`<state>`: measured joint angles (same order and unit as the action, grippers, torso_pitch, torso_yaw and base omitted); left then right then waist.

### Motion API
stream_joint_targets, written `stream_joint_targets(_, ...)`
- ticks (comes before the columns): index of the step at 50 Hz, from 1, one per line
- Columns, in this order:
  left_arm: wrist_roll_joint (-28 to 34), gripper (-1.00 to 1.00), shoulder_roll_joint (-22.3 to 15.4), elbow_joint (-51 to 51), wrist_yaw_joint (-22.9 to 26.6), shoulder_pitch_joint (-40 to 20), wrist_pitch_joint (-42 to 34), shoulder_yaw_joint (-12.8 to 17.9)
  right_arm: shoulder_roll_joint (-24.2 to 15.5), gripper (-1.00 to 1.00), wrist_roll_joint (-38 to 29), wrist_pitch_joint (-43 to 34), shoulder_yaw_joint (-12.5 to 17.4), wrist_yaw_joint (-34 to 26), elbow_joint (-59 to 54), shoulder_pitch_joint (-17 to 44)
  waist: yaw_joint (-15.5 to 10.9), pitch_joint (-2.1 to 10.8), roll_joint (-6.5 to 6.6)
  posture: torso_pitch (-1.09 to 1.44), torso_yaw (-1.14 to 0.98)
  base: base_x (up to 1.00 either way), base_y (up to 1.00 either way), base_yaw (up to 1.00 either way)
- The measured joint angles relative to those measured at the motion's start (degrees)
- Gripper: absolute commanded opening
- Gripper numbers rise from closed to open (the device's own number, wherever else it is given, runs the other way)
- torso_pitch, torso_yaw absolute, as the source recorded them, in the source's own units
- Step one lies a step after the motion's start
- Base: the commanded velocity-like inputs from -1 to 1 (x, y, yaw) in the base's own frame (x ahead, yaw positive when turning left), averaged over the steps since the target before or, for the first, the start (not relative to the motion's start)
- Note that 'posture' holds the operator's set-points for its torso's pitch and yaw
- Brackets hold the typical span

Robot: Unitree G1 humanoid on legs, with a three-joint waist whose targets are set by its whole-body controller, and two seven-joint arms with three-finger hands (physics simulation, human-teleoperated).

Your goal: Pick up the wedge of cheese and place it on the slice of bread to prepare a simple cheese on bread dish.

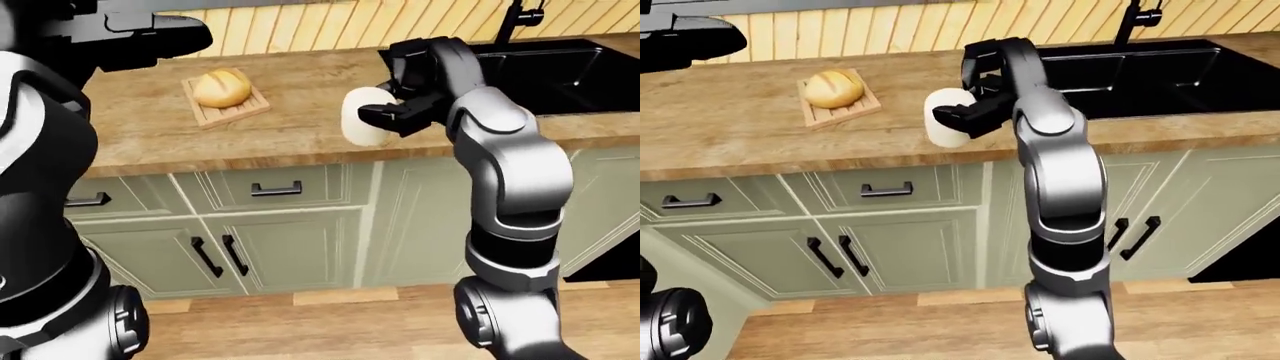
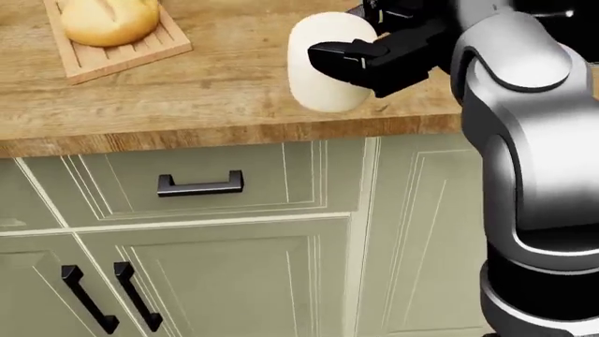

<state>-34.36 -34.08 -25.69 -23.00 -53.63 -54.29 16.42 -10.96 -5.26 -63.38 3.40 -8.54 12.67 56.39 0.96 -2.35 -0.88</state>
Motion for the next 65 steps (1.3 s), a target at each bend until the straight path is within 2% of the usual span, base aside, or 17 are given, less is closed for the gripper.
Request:
stream_joint_targets(4, 0.4, 1.0, -0.3, -0.8, 0.1, -0.8, 0.1, 0.9, 0.1, -1.0, -0.1, 0.4, -0.1, 0.0, 0.6, 0.5, -0.1, -0.75, 2.81, 0.0, 0.0, 0.0, 0.35, 0.0)
stream_joint_targets(7, 0.5, 1.0, -0.6, -0.7, 0.2, -1.1, 0.4, 1.3, 0.2, -1.0, -0.1, 0.7, -0.2, -0.1, 0.7, 1.1, 0.0, -0.28, 6.85, 0.0, 0.0, 0.0, 0.35, 0.0)
stream_joint_targets(11, 0.8, 1.0, -1.1, 0.4, -0.2, -0.4, -0.4, 2.4, 1.2, -1.0, 0.9, 0.4, -2.2, -1.0, 0.4, 0.3, -0.9, -0.75, 5.58, 0.0, 0.0, 0.0, 0.34, 0.0)
stream_joint_targets(21, -0.2, 1.0, -2.1, 0.4, -0.7, -1.1, -0.1, 2.6, 0.5, -1.0, 0.3, 0.9, -0.8, -0.9, 1.5, 1.3, -0.3, -0.54, -0.59, 0.0, 0.0, 0.0, 0.32, 0.0)
stream_joint_targets(23, -0.5, 1.0, -1.7, 0.0, -0.8, -1.0, -0.2, 2.3, 0.1, -1.0, 0.2, 1.0, -0.4, -0.9, 1.6, 0.9, 0.4, -0.73, 0.36, 0.0, 0.0, 0.0, 0.31, 0.0)
stream_joint_targets(26, -1.2, 1.0, -1.6, 0.3, -0.6, -0.7, -0.5, 1.1, 0.0, -1.0, -0.5, 0.1, 0.1, -0.6, 0.3, 0.0, 0.1, -0.09, -0.19, 0.0, 0.0, 0.0, 0.31, 0.0)
stream_joint_targets(28, -1.3, 1.0, -1.7, 0.3, -0.6, -1.0, -0.6, 1.2, 0.1, -1.0, -0.8, -0.1, -0.1, -0.3, -0.4, 0.3, -0.3, 0.08, 0.48, 0.0, 0.0, 0.0, 0.3, 0.0)
stream_joint_targets(32, -1.0, 1.0, -1.8, -0.6, -0.8, -1.5, 0.0, 1.5, 0.2, -1.0, -0.6, 0.6, -0.1, -0.4, 0.6, 0.7, -0.1, -0.76, 4.09, 0.0, 0.0, 0.0, 0.3, 0.0)
stream_joint_targets(34, -1.0, 1.0, -1.8, -0.5, -0.8, -1.5, 0.1, 1.5, 0.4, -1.0, -0.5, 0.8, -0.2, -0.5, 0.8, 1.0, -0.1, -0.3, 6.49, 0.0, 0.0, 0.0, 0.3, 0.0)
stream_joint_targets(39, -0.4, 1.0, -1.6, 0.1, -1.4, -0.6, -0.8, 2.1, 1.3, -1.0, 0.8, 0.3, -2.3, -1.5, 0.5, 0.1, -0.6, -0.75, 4.47, 0.0, 0.0, 0.0, 0.3, 0.0)
stream_joint_targets(48, -0.5, 1.0, -2.0, -0.3, -1.1, -1.2, -0.2, 2.3, 0.5, -1.0, 0.0, 1.0, -0.8, -0.9, 1.6, 1.3, -0.3, -0.38, -0.7, 0.0, 0.0, 0.0, 0.3, 0.0)
stream_joint_targets(50, -0.7, 1.0, -1.5, -0.6, -1.1, -0.7, -0.2, 1.6, 0.2, -1.0, -0.2, 1.0, -0.2, -0.8, 1.6, 0.6, 0.2, -0.66, 0.48, 0.0, 0.0, 0.0, 0.3, 0.0)
stream_joint_targets(54, -1.2, 1.0, -1.4, -0.3, -0.6, -1.0, -0.6, 0.8, -0.1, -1.0, -0.9, -0.4, 0.1, -0.4, 0.1, 0.3, -0.3, 0.08, 0.27, 0.0, 0.0, 0.0, 0.3, 0.0)
stream_joint_targets(58, -0.9, 1.0, -1.6, -0.8, -0.8, -1.4, -0.2, 1.5, 0.0, -1.0, -0.8, 0.1, 0.1, -0.4, 1.4, 0.9, -0.3, -0.7, 3.32, 0.0, 0.0, 0.0, 0.3, 0.0)
stream_joint_targets(60, -0.8, 1.0, -1.6, -0.9, -0.8, -1.5, -0.1, 1.4, 0.1, -1.0, -0.7, 0.6, -0.1, -0.4, 1.3, 1.1, 0.0, -0.49, 5.77, 0.0, 0.0, 0.0, 0.3, 0.0)
stream_joint_targets(61, -0.7, 1.0, -1.7, -0.8, -0.8, -1.4, -0.1, 1.5, 0.4, -1.0, -0.7, 1.0, -0.3, -0.4, 1.1, 1.2, -0.3, -0.27, 6.23, 0.0, 0.0, 0.0, 0.29, 0.0)
stream_joint_targets(65, -0.1, 1.0, -1.4, -0.1, -1.2, -0.5, -0.7, 2.0, 1.3, -1.0, 0.5, 0.7, -2.3, -1.4, 0.1, 0.2, -0.8, -0.84, 4.95, 0.0, 0.0, 0.0, 0.29, 0.0)
